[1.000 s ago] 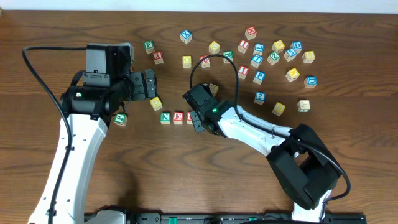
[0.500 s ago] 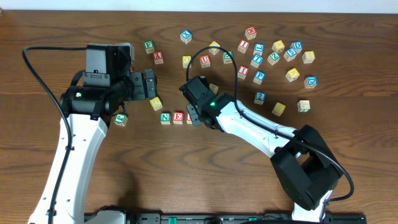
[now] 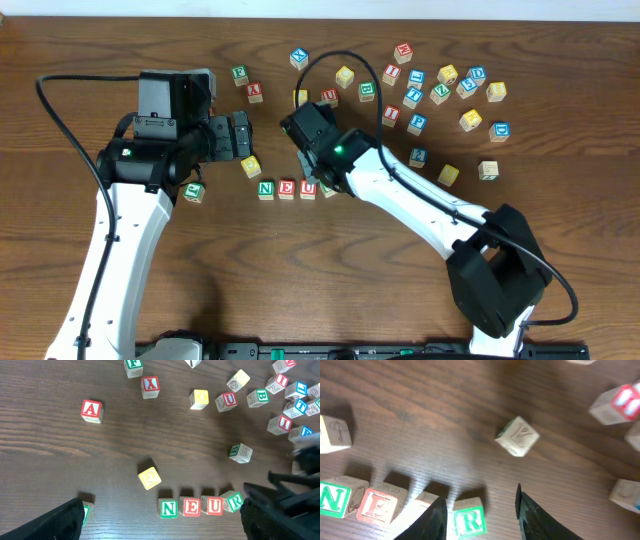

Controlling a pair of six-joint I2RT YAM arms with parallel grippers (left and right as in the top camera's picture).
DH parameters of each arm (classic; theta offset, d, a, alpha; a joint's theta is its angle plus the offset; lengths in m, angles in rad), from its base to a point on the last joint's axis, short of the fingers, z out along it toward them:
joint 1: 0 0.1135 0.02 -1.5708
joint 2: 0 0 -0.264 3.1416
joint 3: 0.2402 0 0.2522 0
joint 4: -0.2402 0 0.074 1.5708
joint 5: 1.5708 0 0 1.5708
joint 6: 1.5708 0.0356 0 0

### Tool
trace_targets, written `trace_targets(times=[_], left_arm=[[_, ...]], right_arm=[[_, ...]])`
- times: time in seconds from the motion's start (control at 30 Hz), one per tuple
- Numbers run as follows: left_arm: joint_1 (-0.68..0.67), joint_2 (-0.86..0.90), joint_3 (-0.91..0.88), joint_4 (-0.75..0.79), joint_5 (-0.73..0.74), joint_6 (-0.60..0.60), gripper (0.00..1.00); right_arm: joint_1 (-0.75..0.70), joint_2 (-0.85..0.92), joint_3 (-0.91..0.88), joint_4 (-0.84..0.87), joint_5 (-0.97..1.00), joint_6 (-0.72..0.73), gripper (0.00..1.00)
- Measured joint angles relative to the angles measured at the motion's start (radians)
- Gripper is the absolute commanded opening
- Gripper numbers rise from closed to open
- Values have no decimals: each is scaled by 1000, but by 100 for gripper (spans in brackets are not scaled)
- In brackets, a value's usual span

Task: Spell out NEURIPS
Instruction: 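Open the right gripper and raise it off the R block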

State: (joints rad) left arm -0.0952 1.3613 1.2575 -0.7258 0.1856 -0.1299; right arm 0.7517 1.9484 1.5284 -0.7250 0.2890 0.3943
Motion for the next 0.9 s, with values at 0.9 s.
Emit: trace_targets(times=[0.9], left_arm=[[0, 0, 0, 0, 0, 0, 98]], right_arm=[[-259, -1, 190, -127, 69, 251, 48]])
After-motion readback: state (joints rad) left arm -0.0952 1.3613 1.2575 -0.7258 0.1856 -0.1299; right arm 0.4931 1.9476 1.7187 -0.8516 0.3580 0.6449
